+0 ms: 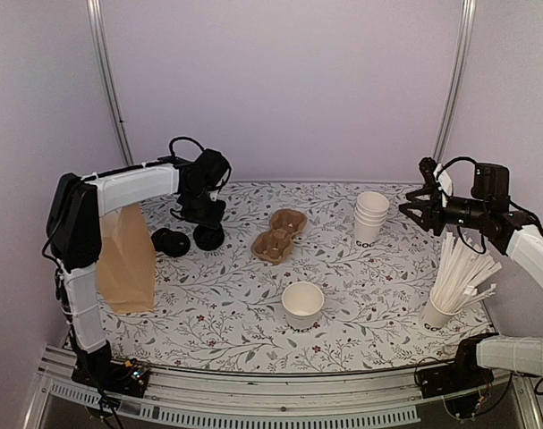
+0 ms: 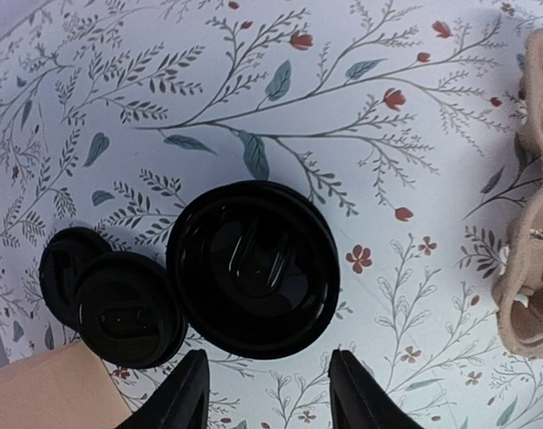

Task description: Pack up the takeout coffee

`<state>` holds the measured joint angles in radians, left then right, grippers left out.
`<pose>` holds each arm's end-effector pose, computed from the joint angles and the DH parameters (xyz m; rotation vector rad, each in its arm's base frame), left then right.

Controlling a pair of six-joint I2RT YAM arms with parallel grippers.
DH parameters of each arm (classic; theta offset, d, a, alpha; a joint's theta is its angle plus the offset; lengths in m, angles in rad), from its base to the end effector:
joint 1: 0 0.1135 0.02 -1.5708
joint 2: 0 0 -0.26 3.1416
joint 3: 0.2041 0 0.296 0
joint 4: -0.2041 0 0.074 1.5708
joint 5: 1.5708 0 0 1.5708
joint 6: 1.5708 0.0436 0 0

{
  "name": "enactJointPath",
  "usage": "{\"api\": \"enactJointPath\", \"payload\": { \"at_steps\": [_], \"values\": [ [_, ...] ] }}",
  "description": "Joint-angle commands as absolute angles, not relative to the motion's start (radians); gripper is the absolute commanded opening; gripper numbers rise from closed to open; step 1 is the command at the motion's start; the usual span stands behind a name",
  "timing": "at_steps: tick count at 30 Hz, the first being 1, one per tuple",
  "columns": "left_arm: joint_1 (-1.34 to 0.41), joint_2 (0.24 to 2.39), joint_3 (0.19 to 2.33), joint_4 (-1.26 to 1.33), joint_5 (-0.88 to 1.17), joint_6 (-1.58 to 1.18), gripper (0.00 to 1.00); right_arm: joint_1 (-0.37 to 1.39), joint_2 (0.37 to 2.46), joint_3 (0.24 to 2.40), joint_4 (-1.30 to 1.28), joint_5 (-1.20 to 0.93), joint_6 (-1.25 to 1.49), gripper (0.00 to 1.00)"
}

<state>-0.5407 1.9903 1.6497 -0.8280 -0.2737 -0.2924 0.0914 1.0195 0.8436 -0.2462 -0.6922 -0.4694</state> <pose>0.4043 -0.2290 0.2040 0.2556 2.6523 0.1157 0.2741 0.0531 0.2993 -0.9344 1.6718 0.4338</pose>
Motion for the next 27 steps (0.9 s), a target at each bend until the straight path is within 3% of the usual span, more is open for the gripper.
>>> {"api": "enactJointPath", "payload": {
  "at_steps": [1,3,6,7,27],
  "values": [
    [-0.506,1.951,1.582,-0.837,-0.359,-0.335,0.51,0.088,1.022,0.836,-0.252,-0.713,-0.479,0.42],
    [-0.492,1.940,1.549,-0.844,-0.371,-0.348,0.59,0.089,1.024,0.836,-0.253,-0.716,-0.479,0.42],
    [-0.466,1.910,1.493,-0.828,-0.381,-0.362,0.85,0.089,1.029,0.839,-0.259,-0.718,-0.483,0.42],
    [-0.457,1.902,1.477,-0.821,-0.382,-0.366,0.88,0.088,1.029,0.839,-0.261,-0.719,-0.484,0.42],
    [-0.351,2.010,1.466,-0.767,-0.365,-0.316,0.89,0.089,1.033,0.842,-0.270,-0.727,-0.497,0.43]
  ]
}}
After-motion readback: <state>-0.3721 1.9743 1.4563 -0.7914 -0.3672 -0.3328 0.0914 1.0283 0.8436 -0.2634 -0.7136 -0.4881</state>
